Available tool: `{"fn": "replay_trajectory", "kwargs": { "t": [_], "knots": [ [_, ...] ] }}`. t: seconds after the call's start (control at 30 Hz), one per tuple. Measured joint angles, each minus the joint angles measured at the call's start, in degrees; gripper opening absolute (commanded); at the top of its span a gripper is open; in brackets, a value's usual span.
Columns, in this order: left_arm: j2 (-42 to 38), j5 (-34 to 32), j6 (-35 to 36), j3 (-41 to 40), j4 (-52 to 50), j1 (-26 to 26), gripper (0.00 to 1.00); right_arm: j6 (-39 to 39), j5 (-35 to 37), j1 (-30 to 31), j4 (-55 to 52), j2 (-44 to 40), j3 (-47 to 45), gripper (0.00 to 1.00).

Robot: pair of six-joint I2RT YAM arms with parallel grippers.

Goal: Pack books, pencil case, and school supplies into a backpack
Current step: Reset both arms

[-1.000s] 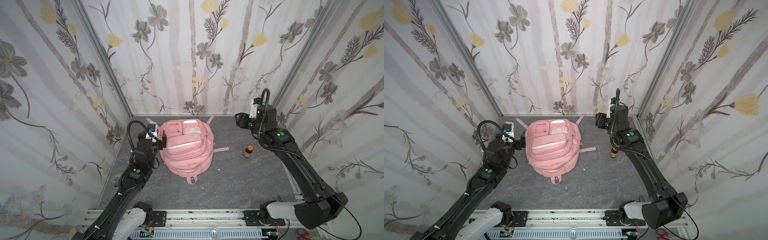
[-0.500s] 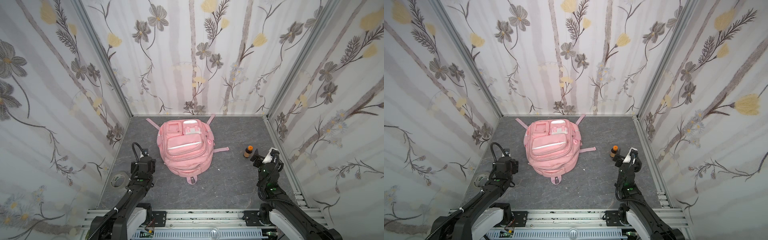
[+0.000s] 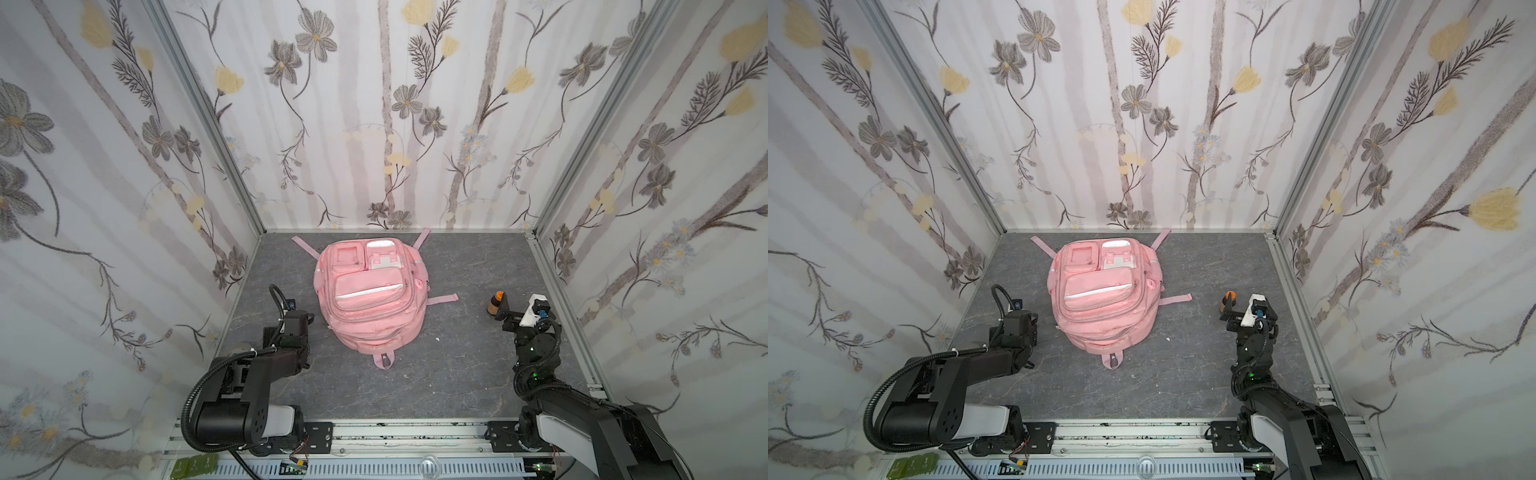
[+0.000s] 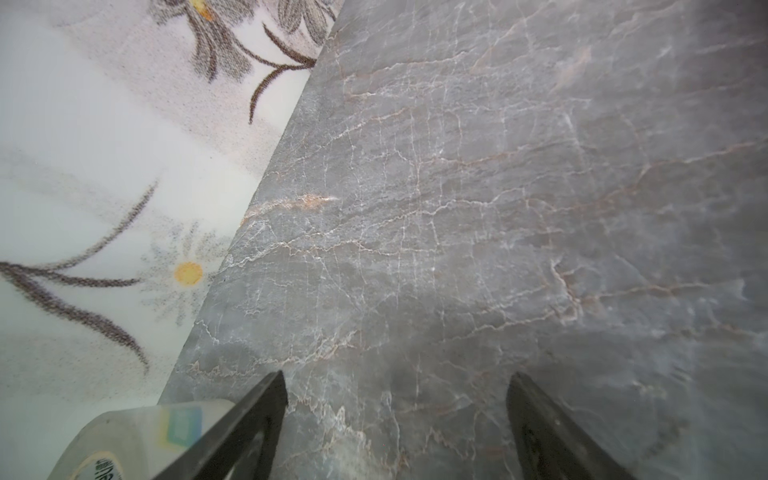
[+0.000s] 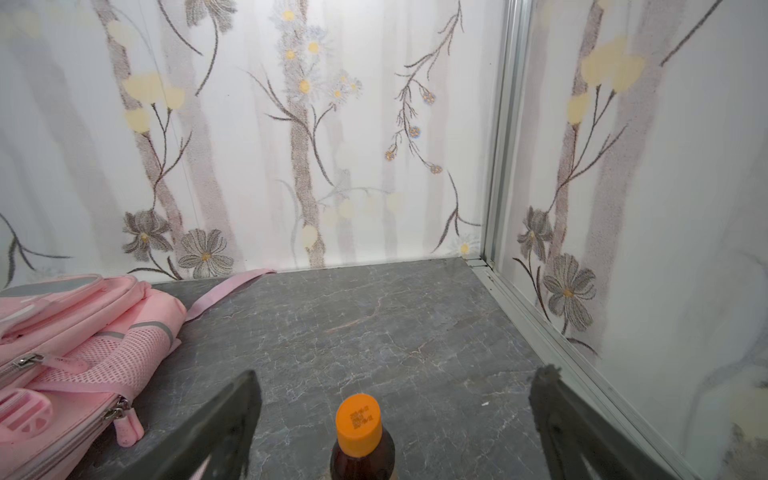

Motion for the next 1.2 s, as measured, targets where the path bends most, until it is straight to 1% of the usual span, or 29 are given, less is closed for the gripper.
{"fn": "replay_trajectory", "kwargs": {
  "t": [0.2,0.27,0.33,0.4,0.43,0.47,0.5,0.57,0.63,0.7,0.9,1.2],
  "knots": [
    [6.3,-2.9,-1.2,-0.7,10.1,0.1,0.86,-0.5,-7.0,-3.4,10.0,10.6,0.0,1.00],
    [6.5,-3.0,-1.3,-0.4,10.5,0.2,0.86,-0.4,-8.5,-4.4,12.3,13.0,0.0,1.00],
    [6.6,-3.1,-1.2,0.7,9.0,0.2,0.86,0.5,-8.4,-5.2,12.8,12.6,0.2,1.00],
    [6.6,-2.9,-1.0,2.0,7.3,0.2,1.00,1.4,-8.1,-5.7,13.0,12.7,1.1,1.00],
    [6.8,-2.4,-0.6,2.4,8.9,0.3,1.00,1.5,-7.7,-5.9,13.0,12.8,1.7,1.00],
    [7.1,-1.4,-0.4,2.5,13.3,0.4,1.00,1.7,-7.1,-5.9,12.4,12.9,2.9,1.00],
    [7.6,3.1,0.2,2.9,15.8,0.4,1.00,2.4,-6.7,-5.9,11.0,12.8,4.4,1.00],
    [7.6,8.7,-3.4,3.9,20.9,0.0,1.00,2.6,-6.3,-5.9,9.2,12.8,6.1,1.00],
    [7.6,11.5,-5.8,4.4,25.1,0.1,1.00,3.0,-5.7,-5.9,8.0,12.8,6.4,1.00],
    [7.6,13.5,-7.4,4.5,26.9,0.2,1.00,3.1,-5.3,-5.9,6.7,12.9,6.5,1.00],
    [7.6,16.0,-9.1,4.5,28.8,0.1,1.00,3.5,-5.3,-5.9,5.9,12.9,6.6,1.00],
    [7.6,16.6,-10.0,4.5,29.1,0.1,1.00,3.5,-4.9,-5.8,5.9,13.0,6.6,1.00]
  ]
}}
